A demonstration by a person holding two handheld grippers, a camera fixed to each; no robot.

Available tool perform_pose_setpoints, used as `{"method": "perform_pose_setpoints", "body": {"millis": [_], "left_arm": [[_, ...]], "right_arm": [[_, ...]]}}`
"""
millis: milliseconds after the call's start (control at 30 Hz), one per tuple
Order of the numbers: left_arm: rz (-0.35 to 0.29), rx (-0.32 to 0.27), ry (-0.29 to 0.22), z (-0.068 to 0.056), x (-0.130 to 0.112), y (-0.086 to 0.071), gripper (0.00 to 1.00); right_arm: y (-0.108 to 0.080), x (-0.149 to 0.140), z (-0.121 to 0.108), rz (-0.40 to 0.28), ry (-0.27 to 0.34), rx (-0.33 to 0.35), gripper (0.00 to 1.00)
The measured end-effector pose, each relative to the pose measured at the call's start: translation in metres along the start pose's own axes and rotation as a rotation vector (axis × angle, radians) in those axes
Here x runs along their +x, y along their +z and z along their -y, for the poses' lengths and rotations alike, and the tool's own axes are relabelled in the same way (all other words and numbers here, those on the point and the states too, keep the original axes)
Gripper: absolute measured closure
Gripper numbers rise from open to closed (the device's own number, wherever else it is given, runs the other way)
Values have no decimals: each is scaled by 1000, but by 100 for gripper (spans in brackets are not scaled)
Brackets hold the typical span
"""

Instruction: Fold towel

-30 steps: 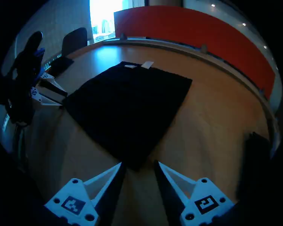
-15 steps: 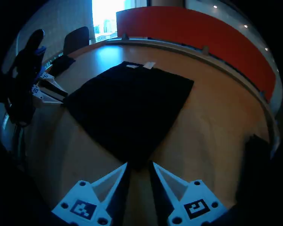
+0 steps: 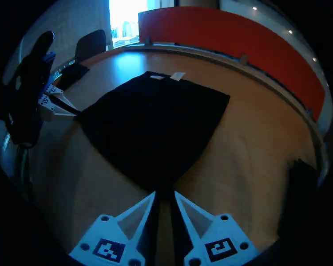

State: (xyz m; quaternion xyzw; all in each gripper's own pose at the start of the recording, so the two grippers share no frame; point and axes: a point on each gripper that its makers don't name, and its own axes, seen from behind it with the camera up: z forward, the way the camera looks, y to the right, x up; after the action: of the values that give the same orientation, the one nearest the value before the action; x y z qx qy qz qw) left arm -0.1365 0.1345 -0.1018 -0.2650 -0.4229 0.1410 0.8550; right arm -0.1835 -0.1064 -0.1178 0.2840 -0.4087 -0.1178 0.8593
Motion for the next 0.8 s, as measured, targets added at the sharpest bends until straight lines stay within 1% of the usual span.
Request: {"method": "perform_pose_setpoints", "body": {"millis": [167, 367, 467, 567, 800], "left_arm": [[2, 1, -2, -1, 0, -1, 88], [1, -28, -35, -7, 0, -4, 89], [0, -31, -34, -10, -1, -5, 89], [-4, -29, -33, -10, 1, -6, 89], [-14, -34, -63, -9, 9, -14, 89]], "right_arm": [[-1, 3, 0, -4, 1, -2, 87], [-5, 5, -1, -9, 14, -1, 88], [-6, 6, -2, -12, 24, 0, 88], [-8, 8, -2, -20, 29, 4, 88], [-15, 19, 0, -42, 20, 7, 88]]}}
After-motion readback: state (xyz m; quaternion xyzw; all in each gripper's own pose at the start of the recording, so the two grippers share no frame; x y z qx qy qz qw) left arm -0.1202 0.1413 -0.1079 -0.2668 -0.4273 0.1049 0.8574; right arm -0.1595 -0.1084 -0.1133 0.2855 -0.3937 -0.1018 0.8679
